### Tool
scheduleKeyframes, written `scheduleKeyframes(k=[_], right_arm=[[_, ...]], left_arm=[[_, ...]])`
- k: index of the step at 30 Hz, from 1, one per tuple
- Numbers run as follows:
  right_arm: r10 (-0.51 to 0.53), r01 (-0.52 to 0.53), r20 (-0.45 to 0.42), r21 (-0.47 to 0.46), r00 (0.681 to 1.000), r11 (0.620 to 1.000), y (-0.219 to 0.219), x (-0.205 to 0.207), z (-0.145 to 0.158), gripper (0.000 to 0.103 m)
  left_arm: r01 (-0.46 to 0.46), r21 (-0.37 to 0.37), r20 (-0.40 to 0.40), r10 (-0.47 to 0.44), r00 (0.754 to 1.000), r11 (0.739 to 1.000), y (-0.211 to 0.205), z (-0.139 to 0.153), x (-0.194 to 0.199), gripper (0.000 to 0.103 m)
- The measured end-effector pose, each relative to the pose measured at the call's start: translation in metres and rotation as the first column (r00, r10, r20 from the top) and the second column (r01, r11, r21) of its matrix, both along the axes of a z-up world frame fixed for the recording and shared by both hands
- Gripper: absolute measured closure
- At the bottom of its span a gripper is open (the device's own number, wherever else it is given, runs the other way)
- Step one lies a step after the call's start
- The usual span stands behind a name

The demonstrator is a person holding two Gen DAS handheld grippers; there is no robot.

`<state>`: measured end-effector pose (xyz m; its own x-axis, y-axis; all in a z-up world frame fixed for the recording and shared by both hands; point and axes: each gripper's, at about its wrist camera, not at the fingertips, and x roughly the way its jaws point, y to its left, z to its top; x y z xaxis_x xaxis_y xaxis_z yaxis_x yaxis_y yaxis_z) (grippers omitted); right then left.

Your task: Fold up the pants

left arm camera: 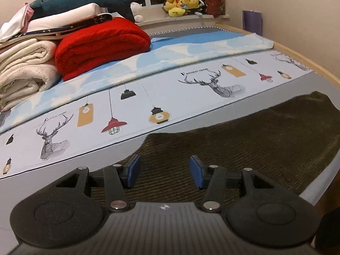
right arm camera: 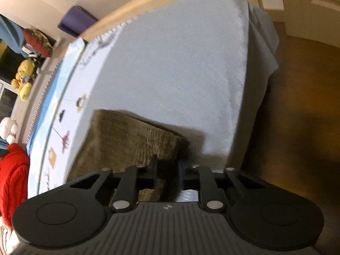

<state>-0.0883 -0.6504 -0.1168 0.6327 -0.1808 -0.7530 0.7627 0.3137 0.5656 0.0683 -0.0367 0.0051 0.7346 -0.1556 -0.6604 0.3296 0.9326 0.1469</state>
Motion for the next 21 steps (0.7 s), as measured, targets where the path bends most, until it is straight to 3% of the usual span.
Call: scheduleKeyframes(k=[2,4,6,8,9,12,13,15,17,19,21], right_arm=[[-0.001,0.002,0.025,-0.049,1.000,0.999,0.011,0.002,0.017,0.091],[0.040,-0.034,0.037,-0.157,0.999,0.987,0.029,0.010,0.042,0.091],[0.107,-0.090,0.039,-0.310,0.993,0.946,0.059,0.022,0.072,0.092],[0.193,-0.161,0.020,-0.467,0.981,0.869,0.099,0.036,0.101,0.094],[0.244,-0.201,0.005,-0.551,0.970,0.810,0.125,0.044,0.116,0.094],[0.423,-0.313,-0.056,-0.761,0.904,0.569,0.221,0.061,0.151,0.094],[0.491,-0.346,-0.081,-0.808,0.867,0.477,0.257,0.064,0.158,0.094],[0.626,-0.403,-0.155,-0.872,0.764,0.277,0.333,0.066,0.163,0.094],[0.737,-0.457,-0.263,-0.887,0.623,0.070,0.409,0.064,0.148,0.094],[0.797,-0.512,-0.374,-0.854,0.474,-0.096,0.469,0.063,0.120,0.093],[0.808,-0.588,-0.482,-0.779,0.338,-0.219,0.512,0.066,0.086,0.092]], left_arm=[[-0.019,-0.012,-0.002,0.019,1.000,1.000,0.009,0.000,0.001,0.047],[-0.042,-0.031,-0.009,0.042,0.999,0.999,0.020,0.001,0.002,0.047],[-0.065,-0.054,-0.008,0.065,0.998,0.996,0.033,0.001,0.002,0.047],[-0.095,-0.079,-0.014,0.094,0.995,0.992,0.047,-0.003,0.002,0.047],[-0.115,-0.093,-0.029,0.112,0.993,0.989,0.056,-0.007,0.004,0.047],[-0.160,-0.100,-0.063,0.154,0.986,0.982,0.077,-0.013,0.010,0.047],[-0.166,-0.101,-0.049,0.162,0.986,0.981,0.085,-0.012,0.010,0.047],[-0.185,-0.094,-0.039,0.182,0.982,0.978,0.100,-0.013,0.011,0.047],[-0.214,-0.117,-0.062,0.208,0.976,0.970,0.117,-0.015,0.012,0.047],[-0.246,-0.139,-0.083,0.236,0.968,0.959,0.133,-0.017,0.013,0.047],[-0.273,-0.161,-0.107,0.258,0.960,0.948,0.146,-0.017,0.014,0.047]])
